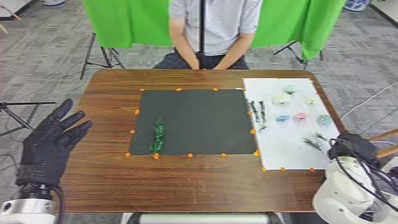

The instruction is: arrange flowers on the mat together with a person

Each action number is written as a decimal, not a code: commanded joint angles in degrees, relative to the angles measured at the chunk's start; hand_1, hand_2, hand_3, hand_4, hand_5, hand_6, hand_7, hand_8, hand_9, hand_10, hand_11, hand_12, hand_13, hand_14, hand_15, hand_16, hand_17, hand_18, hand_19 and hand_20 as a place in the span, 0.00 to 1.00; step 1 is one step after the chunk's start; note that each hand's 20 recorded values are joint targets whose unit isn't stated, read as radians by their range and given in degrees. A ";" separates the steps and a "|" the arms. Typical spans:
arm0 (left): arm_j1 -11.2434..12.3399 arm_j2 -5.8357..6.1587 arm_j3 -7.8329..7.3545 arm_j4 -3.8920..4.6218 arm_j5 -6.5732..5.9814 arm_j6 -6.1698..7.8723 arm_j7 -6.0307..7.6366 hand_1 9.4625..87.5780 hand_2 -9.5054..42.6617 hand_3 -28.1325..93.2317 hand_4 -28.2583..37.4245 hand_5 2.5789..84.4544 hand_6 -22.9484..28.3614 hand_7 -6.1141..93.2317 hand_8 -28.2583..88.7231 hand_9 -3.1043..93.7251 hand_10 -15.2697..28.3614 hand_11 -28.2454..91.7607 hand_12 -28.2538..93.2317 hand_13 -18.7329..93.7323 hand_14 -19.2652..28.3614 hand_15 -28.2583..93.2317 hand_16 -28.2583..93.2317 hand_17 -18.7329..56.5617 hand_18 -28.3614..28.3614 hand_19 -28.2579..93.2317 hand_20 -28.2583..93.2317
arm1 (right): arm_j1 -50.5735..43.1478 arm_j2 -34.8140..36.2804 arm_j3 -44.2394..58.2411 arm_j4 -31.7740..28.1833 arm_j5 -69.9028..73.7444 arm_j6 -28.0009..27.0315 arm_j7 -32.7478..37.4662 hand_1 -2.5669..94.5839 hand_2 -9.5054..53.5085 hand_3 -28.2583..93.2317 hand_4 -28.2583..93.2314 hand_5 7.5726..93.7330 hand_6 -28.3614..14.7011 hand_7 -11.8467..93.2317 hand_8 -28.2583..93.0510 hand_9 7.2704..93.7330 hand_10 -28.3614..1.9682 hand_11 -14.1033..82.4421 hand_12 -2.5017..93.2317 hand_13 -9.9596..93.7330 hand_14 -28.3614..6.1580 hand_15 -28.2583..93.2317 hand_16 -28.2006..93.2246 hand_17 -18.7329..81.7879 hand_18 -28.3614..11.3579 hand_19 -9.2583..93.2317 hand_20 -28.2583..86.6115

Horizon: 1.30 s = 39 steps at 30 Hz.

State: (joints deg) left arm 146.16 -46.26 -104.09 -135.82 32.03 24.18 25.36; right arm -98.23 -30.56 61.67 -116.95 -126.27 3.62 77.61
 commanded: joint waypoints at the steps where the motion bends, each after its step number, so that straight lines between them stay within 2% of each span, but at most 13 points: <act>1: 0.89 0.61 0.28 0.08 -0.54 0.14 0.45 0.15 0.33 0.85 0.06 0.34 0.55 0.17 0.17 0.33 0.70 0.39 0.33 0.34 0.85 0.58 0.20 0.12 0.84 0.54 0.34 | -1.51 -0.47 3.16 -2.16 -3.30 4.07 -1.72 0.66 0.00 0.68 0.01 0.92 0.65 0.23 0.21 1.00 0.65 0.39 0.19 0.96 0.67 0.60 0.38 0.81 0.40 1.00 0.11; 4: 0.79 0.44 -0.04 0.11 -0.40 0.08 0.37 0.15 0.33 0.85 0.06 0.34 0.55 0.17 0.17 0.33 0.70 0.39 0.33 0.34 0.85 0.58 0.20 0.12 0.84 0.54 0.34 | -0.16 -0.69 3.62 -4.09 -4.91 5.05 -2.10 0.64 0.00 0.69 0.00 0.94 0.67 0.24 0.22 1.00 0.63 0.42 0.18 0.97 0.66 0.59 0.39 0.82 0.40 1.00 0.12; 5: 1.41 0.79 -0.20 -0.01 -0.67 0.10 1.02 0.15 0.33 0.85 0.06 0.34 0.55 0.17 0.17 0.33 0.70 0.39 0.33 0.34 0.85 0.58 0.20 0.12 0.84 0.54 0.34 | 0.51 -0.86 3.67 -4.89 -5.32 5.30 -2.20 0.64 0.00 0.70 0.00 0.95 0.68 0.25 0.22 1.00 0.62 0.43 0.18 0.98 0.65 0.59 0.39 0.82 0.39 1.00 0.13; 6: 1.40 0.46 -0.43 -0.03 -0.27 -0.22 0.54 0.15 0.33 0.86 0.07 0.34 0.55 0.17 0.17 0.33 0.70 0.39 0.33 0.34 0.85 0.58 0.20 0.12 0.84 0.54 0.34 | 0.99 -1.03 3.85 -5.88 -5.54 5.62 -2.38 0.64 0.00 0.70 0.00 0.96 0.68 0.25 0.23 1.00 0.62 0.44 0.18 0.98 0.65 0.59 0.39 0.82 0.39 1.00 0.13; 10: 2.50 1.35 -0.94 -0.35 -0.79 0.38 1.57 0.15 0.33 0.86 0.07 0.34 0.55 0.16 0.17 0.33 0.70 0.39 0.33 0.34 0.85 0.58 0.20 0.12 0.84 0.53 0.34 | 6.30 -3.15 1.90 -9.40 -5.68 6.56 -4.34 0.63 0.00 0.72 0.00 0.96 0.69 0.25 0.23 1.00 0.60 0.49 0.17 0.99 0.64 0.59 0.40 0.82 0.38 1.00 0.16; 16: 1.55 0.46 -1.46 -0.70 0.29 0.09 -0.69 0.15 0.33 0.85 0.07 0.34 0.55 0.16 0.17 0.33 0.70 0.39 0.33 0.34 0.85 0.58 0.20 0.12 0.84 0.53 0.34 | 19.11 -8.02 -7.37 -11.60 -3.90 8.32 -8.75 0.62 0.00 0.73 0.01 0.97 0.69 0.25 0.24 1.00 0.60 0.51 0.17 1.00 0.64 0.59 0.41 0.82 0.36 1.00 0.19; 19: 1.05 -0.27 -1.82 -0.86 0.98 -0.17 -2.12 0.15 0.33 0.86 0.07 0.34 0.55 0.16 0.17 0.33 0.70 0.39 0.33 0.34 0.85 0.58 0.20 0.12 0.84 0.54 0.34 | 25.93 -11.42 -13.20 -10.48 -1.80 8.37 -10.84 0.61 0.00 0.74 0.01 0.97 0.69 0.25 0.24 1.00 0.60 0.51 0.17 1.00 0.63 0.59 0.41 0.82 0.36 1.00 0.20; 21: 0.75 -0.12 -1.78 -0.95 0.92 -0.04 -2.61 0.15 0.33 0.85 0.07 0.34 0.55 0.16 0.17 0.33 0.70 0.39 0.33 0.34 0.85 0.58 0.20 0.12 0.84 0.54 0.34 | 29.79 -14.06 -16.73 -9.07 -0.98 7.76 -11.90 0.61 0.00 0.74 0.01 0.97 0.69 0.25 0.24 1.00 0.60 0.52 0.17 1.00 0.63 0.59 0.42 0.82 0.35 1.00 0.21; 26: -0.92 -0.82 -1.47 -0.71 1.88 -0.72 -4.45 0.15 0.33 0.86 0.07 0.34 0.55 0.16 0.17 0.33 0.70 0.39 0.33 0.34 0.85 0.58 0.20 0.12 0.84 0.54 0.34 | 37.28 -20.05 -25.17 -4.93 1.80 6.94 -13.93 0.61 0.00 0.74 0.01 0.97 0.68 0.25 0.24 1.00 0.60 0.52 0.16 1.00 0.63 0.60 0.41 0.82 0.34 1.00 0.23; 29: -1.83 -0.80 -1.06 -0.48 2.17 -0.99 -4.75 0.15 0.33 0.86 0.07 0.34 0.55 0.16 0.17 0.33 0.70 0.39 0.33 0.34 0.85 0.58 0.20 0.12 0.84 0.54 0.34 | 39.56 -22.06 -29.09 -2.94 3.33 6.52 -14.11 0.61 0.00 0.74 0.02 0.97 0.68 0.25 0.24 1.00 0.60 0.52 0.16 1.00 0.63 0.60 0.41 0.82 0.34 1.00 0.23; 31: -1.11 -0.14 -1.04 -0.57 1.82 -0.71 -3.77 0.16 0.33 0.85 0.07 0.34 0.55 0.16 0.17 0.33 0.70 0.39 0.33 0.34 0.85 0.58 0.20 0.12 0.84 0.53 0.34 | 40.47 -23.56 -31.46 -1.57 4.01 6.02 -14.40 0.61 0.00 0.74 0.02 0.97 0.68 0.25 0.24 1.00 0.60 0.52 0.16 1.00 0.63 0.60 0.41 0.82 0.34 1.00 0.24; 37: -1.34 0.42 -0.51 -0.49 1.50 -0.53 -3.21 0.16 0.33 0.85 0.07 0.34 0.55 0.16 0.17 0.33 0.70 0.39 0.33 0.34 0.85 0.58 0.19 0.12 0.84 0.53 0.34 | 41.86 -27.76 -36.56 2.68 5.98 3.39 -15.17 0.60 0.00 0.74 0.02 0.97 0.69 0.26 0.24 1.00 0.60 0.53 0.16 1.00 0.63 0.60 0.41 0.82 0.34 1.00 0.24; 39: -2.13 0.47 -0.10 -0.34 1.90 -0.63 -3.79 0.16 0.33 0.86 0.07 0.34 0.55 0.16 0.17 0.33 0.70 0.39 0.33 0.34 0.85 0.58 0.19 0.12 0.84 0.54 0.34 | 41.85 -28.67 -37.79 3.97 5.83 2.17 -15.16 0.60 0.00 0.74 0.03 0.97 0.69 0.26 0.24 1.00 0.60 0.53 0.16 1.00 0.63 0.60 0.41 0.82 0.34 1.00 0.24</act>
State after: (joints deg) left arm 144.22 -46.41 -105.32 -136.43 33.59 23.93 21.72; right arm -55.99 -54.76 26.87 -116.41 -121.06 9.78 63.67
